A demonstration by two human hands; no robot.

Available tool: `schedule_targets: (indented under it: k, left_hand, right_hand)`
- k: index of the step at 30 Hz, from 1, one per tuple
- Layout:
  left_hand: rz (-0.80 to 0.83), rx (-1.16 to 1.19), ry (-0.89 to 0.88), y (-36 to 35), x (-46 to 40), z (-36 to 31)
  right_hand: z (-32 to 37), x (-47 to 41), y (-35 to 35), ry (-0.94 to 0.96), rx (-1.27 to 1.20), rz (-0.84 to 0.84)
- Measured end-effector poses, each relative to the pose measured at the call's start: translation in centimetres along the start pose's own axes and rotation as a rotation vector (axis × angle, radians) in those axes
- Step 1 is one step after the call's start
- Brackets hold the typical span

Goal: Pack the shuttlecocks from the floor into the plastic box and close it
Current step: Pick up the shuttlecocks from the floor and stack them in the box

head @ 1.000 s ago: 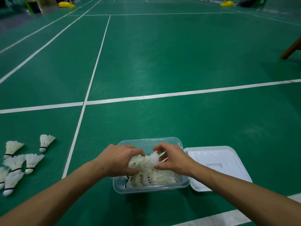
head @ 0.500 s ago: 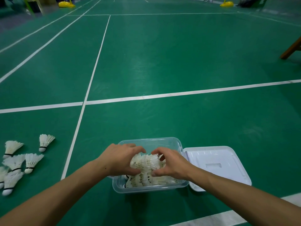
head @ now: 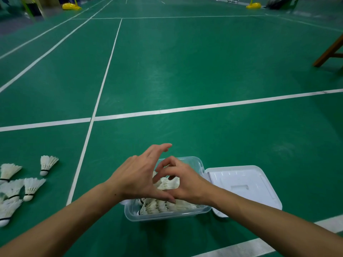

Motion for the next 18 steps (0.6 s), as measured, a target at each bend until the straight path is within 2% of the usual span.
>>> schedule_targets:
  k: [5, 11, 14, 18]
  left_hand:
    - [-0.021, 0.02, -0.018, -0.6, -0.5, 0.2]
    - [-0.079, 0.352, 0.011, -1.3, -0.8, 2.7]
    - [-0.092, 0.394, 0.058, -1.5, -1.2, 3.5]
    - [-0.069, 0.32, 0.05, -2.2, -1.8, 3.1]
  right_hand:
    - [-0.9, 0.0, 1.0, -0.001, -0.012, -0.166]
    - [-4.3, 2.0, 2.8, -0.181, -0.161, -0.276]
    - [-5.5, 2.7, 3.1, -0.249, -0.176, -0.27]
    - [-4.8, 2.4, 3.9, -0.218, -0.088, -0.166]
Point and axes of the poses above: each hand's wrist, its own x-axis away from the middle knuckle, its own y-axis out of the back of the hand, z = x × y, the point moved 9 cm from there along -x, towards the middle knuckle, and after that the axes turned 10 degrees about x, right-handed, at the moved point
